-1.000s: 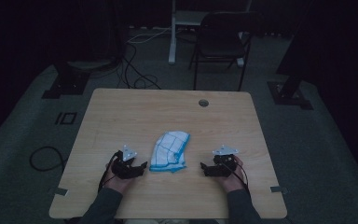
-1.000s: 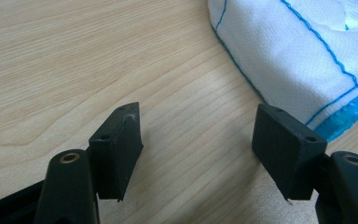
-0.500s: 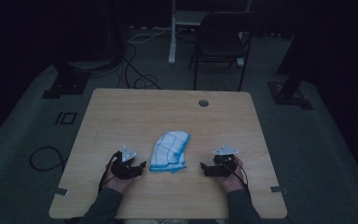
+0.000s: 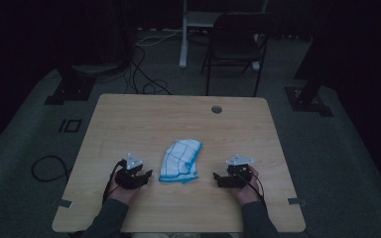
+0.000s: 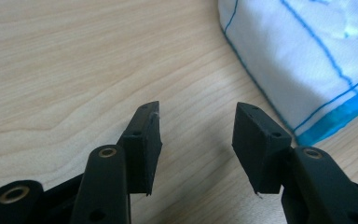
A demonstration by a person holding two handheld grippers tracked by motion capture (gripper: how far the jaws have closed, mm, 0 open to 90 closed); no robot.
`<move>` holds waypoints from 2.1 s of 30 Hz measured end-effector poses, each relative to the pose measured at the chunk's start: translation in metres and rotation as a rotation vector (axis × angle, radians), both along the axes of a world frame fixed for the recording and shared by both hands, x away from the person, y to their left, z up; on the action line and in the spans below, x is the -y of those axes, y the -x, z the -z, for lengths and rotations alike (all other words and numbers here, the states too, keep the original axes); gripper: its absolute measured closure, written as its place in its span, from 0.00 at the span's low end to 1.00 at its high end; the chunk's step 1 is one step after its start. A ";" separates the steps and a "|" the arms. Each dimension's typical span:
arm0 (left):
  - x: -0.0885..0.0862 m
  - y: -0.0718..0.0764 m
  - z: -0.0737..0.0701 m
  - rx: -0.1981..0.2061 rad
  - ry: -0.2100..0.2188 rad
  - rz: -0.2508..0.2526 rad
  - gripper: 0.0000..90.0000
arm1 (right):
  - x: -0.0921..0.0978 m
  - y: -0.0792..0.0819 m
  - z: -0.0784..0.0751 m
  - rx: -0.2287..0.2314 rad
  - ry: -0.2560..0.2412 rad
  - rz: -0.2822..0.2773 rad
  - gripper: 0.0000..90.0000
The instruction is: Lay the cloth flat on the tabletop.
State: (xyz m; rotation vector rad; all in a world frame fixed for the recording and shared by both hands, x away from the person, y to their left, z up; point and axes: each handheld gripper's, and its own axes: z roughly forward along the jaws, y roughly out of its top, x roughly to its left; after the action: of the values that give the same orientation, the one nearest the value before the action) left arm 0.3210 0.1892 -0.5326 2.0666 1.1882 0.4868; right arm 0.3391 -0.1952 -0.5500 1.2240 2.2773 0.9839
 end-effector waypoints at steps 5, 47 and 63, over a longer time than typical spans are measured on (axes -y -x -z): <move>0.002 0.002 -0.010 0.002 0.019 0.024 0.59 | 0.000 0.000 0.000 -0.001 0.000 -0.001 0.15; 0.084 0.001 -0.037 0.060 0.021 0.271 0.62 | 0.000 0.000 0.000 -0.001 0.000 -0.001 0.15; 0.109 0.000 -0.030 0.056 -0.001 0.323 0.58 | 0.000 0.000 0.000 0.000 0.000 -0.001 0.15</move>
State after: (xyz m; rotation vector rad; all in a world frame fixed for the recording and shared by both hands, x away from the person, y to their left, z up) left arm 0.3206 0.0801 -0.5021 2.1768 0.7996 0.3868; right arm 0.3392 -0.1953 -0.5501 1.2235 2.2782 0.9845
